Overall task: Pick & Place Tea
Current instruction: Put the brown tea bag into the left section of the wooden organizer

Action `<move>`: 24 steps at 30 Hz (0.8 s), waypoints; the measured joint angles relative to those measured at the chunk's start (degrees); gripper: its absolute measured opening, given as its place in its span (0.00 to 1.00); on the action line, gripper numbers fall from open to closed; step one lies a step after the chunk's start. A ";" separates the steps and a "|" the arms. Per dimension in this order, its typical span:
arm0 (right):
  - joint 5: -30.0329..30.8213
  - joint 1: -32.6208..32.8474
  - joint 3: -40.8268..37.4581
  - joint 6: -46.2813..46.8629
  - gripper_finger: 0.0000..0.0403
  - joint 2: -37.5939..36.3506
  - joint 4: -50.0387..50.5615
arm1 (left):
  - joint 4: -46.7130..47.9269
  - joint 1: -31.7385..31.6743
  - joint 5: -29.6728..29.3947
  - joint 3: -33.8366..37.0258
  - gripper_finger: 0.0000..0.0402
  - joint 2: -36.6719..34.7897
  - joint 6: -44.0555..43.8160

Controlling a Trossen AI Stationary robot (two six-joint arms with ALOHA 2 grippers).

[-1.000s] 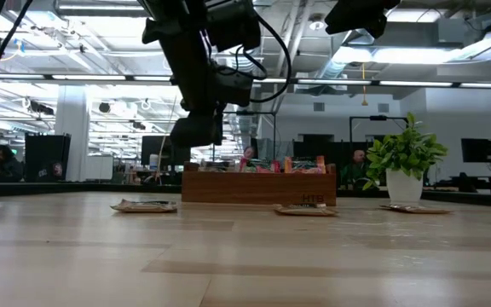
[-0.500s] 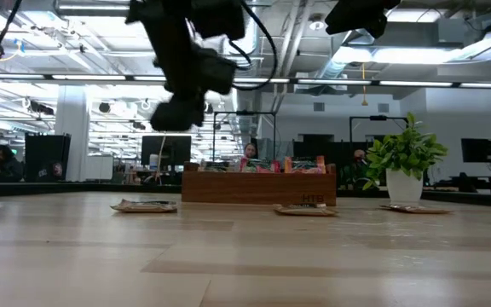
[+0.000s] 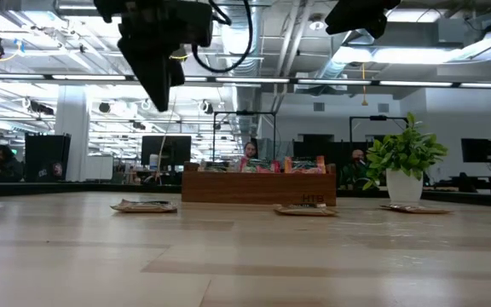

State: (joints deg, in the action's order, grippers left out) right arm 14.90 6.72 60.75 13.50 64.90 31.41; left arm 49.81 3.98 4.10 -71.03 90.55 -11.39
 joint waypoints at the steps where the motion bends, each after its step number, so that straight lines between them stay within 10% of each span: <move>1: -0.02 0.00 0.00 0.00 0.24 0.00 0.00 | 0.01 0.26 -0.04 0.00 0.11 0.80 -0.58; 24: -0.59 0.00 0.00 -1.26 0.24 0.00 1.58 | -2.85 2.18 -5.91 1.57 0.11 10.57 -6.30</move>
State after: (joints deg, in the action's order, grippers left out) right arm 14.31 6.72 60.75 12.23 64.90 32.99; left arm 46.96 6.15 -1.81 -69.47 101.12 -17.69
